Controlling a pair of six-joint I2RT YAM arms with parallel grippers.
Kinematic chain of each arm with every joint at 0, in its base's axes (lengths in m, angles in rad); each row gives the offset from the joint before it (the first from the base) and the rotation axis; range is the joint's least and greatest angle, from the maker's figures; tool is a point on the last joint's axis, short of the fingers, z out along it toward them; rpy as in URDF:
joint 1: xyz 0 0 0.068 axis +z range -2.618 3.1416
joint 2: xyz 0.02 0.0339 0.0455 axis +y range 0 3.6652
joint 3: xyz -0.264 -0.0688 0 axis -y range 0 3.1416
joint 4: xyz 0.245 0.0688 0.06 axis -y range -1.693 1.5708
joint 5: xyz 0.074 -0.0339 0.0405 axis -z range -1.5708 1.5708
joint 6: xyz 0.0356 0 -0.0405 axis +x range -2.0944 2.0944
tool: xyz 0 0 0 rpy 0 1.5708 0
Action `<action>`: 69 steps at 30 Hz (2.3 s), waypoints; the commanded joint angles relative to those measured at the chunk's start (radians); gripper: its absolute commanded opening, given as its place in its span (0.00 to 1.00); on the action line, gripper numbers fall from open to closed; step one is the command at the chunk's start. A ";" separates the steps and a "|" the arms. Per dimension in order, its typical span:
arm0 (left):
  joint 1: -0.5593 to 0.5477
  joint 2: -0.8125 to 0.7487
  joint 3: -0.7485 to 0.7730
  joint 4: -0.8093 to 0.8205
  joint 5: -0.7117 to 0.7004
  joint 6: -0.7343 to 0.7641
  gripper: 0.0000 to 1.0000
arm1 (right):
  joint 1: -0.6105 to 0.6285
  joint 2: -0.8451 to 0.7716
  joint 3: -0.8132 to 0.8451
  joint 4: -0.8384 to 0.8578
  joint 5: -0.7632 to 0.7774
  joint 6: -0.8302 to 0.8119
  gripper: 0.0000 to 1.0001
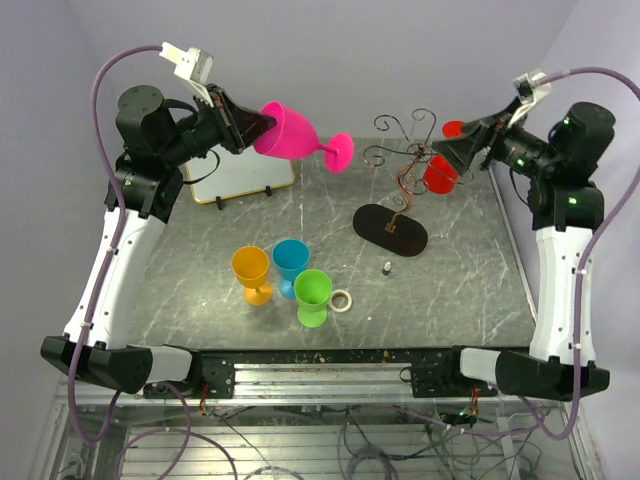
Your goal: Place the wine glass upside down on the wine glass rack
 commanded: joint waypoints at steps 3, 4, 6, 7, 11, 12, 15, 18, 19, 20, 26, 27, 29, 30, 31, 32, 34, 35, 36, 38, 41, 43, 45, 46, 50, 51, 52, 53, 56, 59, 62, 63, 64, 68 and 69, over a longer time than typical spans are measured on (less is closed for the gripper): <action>0.005 0.022 0.002 0.095 0.043 -0.124 0.07 | 0.119 0.075 0.029 0.183 -0.041 0.241 0.85; 0.005 0.026 0.003 0.102 0.046 -0.110 0.07 | 0.142 0.084 0.027 0.194 -0.031 0.253 0.84; 0.004 0.031 0.016 0.105 0.040 -0.076 0.07 | 0.186 0.104 0.025 0.216 -0.014 0.275 0.83; 0.002 0.036 0.024 0.107 0.039 -0.052 0.07 | 0.205 0.119 0.024 0.229 -0.011 0.293 0.83; -0.010 0.049 0.067 0.076 0.001 0.021 0.07 | 0.296 0.163 0.043 0.254 0.002 0.321 0.78; -0.013 0.047 0.070 0.072 -0.008 0.037 0.07 | 0.318 0.177 0.053 0.249 0.009 0.319 0.77; -0.013 0.040 0.069 0.069 -0.019 0.075 0.07 | 0.371 0.211 0.074 0.247 0.032 0.321 0.73; -0.013 0.037 0.073 0.052 -0.023 0.118 0.07 | 0.419 0.246 0.091 0.240 0.063 0.326 0.66; -0.014 0.038 0.076 0.048 -0.022 0.133 0.07 | 0.431 0.258 0.094 0.242 0.067 0.329 0.64; -0.015 0.038 0.079 0.044 -0.020 0.145 0.07 | 0.442 0.266 0.095 0.246 0.068 0.333 0.63; -0.019 0.042 0.094 0.035 -0.018 0.194 0.07 | 0.490 0.304 0.095 0.267 0.079 0.351 0.54; -0.019 0.040 0.093 0.033 -0.018 0.200 0.07 | 0.499 0.309 0.094 0.265 0.088 0.352 0.53; -0.020 0.037 0.088 0.031 -0.021 0.213 0.07 | 0.506 0.315 0.093 0.261 0.100 0.349 0.51; -0.020 0.036 0.086 0.031 -0.024 0.220 0.07 | 0.512 0.320 0.093 0.262 0.104 0.351 0.50; -0.020 0.034 0.084 0.030 -0.023 0.223 0.07 | 0.517 0.322 0.093 0.265 0.101 0.354 0.49; -0.021 0.034 0.082 0.029 -0.023 0.231 0.07 | 0.522 0.326 0.093 0.268 0.100 0.360 0.48; -0.022 0.034 0.083 0.028 -0.023 0.245 0.07 | 0.529 0.334 0.090 0.281 0.094 0.374 0.45; -0.023 0.034 0.083 0.027 -0.024 0.252 0.07 | 0.532 0.337 0.086 0.288 0.089 0.384 0.44; -0.025 0.035 0.084 0.027 -0.026 0.258 0.07 | 0.535 0.340 0.080 0.298 0.085 0.395 0.42; -0.026 0.035 0.085 0.027 -0.030 0.268 0.07 | 0.535 0.345 0.067 0.312 0.086 0.415 0.37; -0.030 0.032 0.083 0.026 -0.030 0.283 0.07 | 0.535 0.349 0.062 0.316 0.095 0.425 0.30; -0.033 0.032 0.075 0.027 -0.031 0.284 0.07 | 0.534 0.353 0.063 0.320 0.094 0.436 0.26; -0.036 0.029 0.069 0.027 -0.029 0.283 0.07 | 0.535 0.355 0.067 0.324 0.090 0.445 0.21; -0.036 0.028 0.067 0.028 -0.028 0.283 0.07 | 0.535 0.356 0.069 0.322 0.095 0.447 0.19; -0.039 0.025 0.059 0.032 -0.028 0.284 0.07 | 0.534 0.366 0.076 0.301 0.140 0.449 0.10; -0.039 0.022 0.055 0.035 -0.026 0.280 0.07 | 0.535 0.368 0.076 0.295 0.149 0.447 0.10; -0.039 0.021 0.053 0.038 -0.026 0.278 0.07 | 0.535 0.370 0.076 0.292 0.159 0.447 0.10; -0.041 0.020 0.052 0.039 -0.025 0.279 0.07 | 0.535 0.370 0.073 0.290 0.164 0.449 0.10; -0.042 0.024 0.047 0.046 -0.020 0.278 0.07 | 0.535 0.375 0.064 0.293 0.169 0.466 0.12; -0.044 0.027 0.046 0.053 -0.016 0.288 0.07 | 0.535 0.378 0.055 0.294 0.176 0.477 0.13; -0.048 0.031 0.052 0.041 -0.024 0.318 0.07 | 0.535 0.377 0.046 0.292 0.187 0.480 0.14; -0.048 0.031 0.053 0.038 -0.028 0.328 0.07 | 0.535 0.376 0.045 0.291 0.191 0.482 0.15; -0.048 0.030 0.054 0.034 -0.030 0.340 0.07 | 0.535 0.376 0.045 0.290 0.192 0.486 0.15; -0.054 0.031 0.062 0.011 -0.041 0.387 0.07 | 0.535 0.380 0.040 0.289 0.198 0.495 0.17; -0.055 0.032 0.062 0.011 -0.042 0.391 0.07 | 0.534 0.382 0.039 0.289 0.199 0.497 0.17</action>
